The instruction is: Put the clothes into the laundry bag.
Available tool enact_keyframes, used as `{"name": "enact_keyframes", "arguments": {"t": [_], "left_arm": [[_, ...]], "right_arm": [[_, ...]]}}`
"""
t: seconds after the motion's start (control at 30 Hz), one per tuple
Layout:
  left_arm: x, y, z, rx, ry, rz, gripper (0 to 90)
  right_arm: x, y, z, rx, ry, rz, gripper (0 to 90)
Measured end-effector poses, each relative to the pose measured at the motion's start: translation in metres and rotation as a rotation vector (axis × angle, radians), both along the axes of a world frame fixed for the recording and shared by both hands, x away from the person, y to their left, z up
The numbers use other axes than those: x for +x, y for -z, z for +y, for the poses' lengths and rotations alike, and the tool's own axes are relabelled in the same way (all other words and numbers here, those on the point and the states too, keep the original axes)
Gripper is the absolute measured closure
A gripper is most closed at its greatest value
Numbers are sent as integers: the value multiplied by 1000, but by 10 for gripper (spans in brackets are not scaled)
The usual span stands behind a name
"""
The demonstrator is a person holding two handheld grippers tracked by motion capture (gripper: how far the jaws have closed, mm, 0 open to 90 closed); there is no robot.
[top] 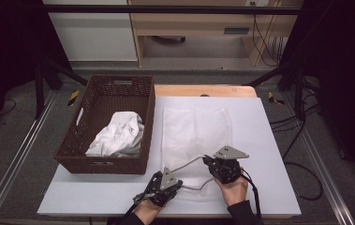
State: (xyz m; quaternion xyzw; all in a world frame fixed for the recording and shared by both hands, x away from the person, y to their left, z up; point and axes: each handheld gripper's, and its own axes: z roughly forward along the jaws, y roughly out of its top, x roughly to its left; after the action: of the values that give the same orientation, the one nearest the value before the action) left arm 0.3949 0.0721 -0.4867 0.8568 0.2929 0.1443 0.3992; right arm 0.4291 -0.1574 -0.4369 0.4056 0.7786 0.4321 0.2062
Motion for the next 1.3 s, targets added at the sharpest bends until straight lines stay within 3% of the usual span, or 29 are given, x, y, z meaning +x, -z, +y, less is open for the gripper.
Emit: {"name": "enact_keyframes", "arguments": {"t": [0.3,0.6,0.87,0.97,1.07,1.23,1.3], "left_arm": [[-2,0,-2,17,1,-25,889],[-2,-5,1,4,4,-18,884],[-12,-42,16,-80,-6,-93,687],[-11,-56,20,-90,-22,-114,538],[-7,-68,27,-97,-44,-120,457],[1,-92,46,-130,-86,-141,419],[2,-103,55,-133,-115,-175,417]], "right_arm": [[-1,-18,0,49,3,-96,883],[0,-17,-2,51,8,-89,883],[0,-12,-4,42,12,-69,882],[0,-13,-5,43,12,-71,883],[0,-13,-6,46,13,-67,883],[0,-13,-6,47,11,-62,883],[0,-13,-7,49,12,-64,883]]}}
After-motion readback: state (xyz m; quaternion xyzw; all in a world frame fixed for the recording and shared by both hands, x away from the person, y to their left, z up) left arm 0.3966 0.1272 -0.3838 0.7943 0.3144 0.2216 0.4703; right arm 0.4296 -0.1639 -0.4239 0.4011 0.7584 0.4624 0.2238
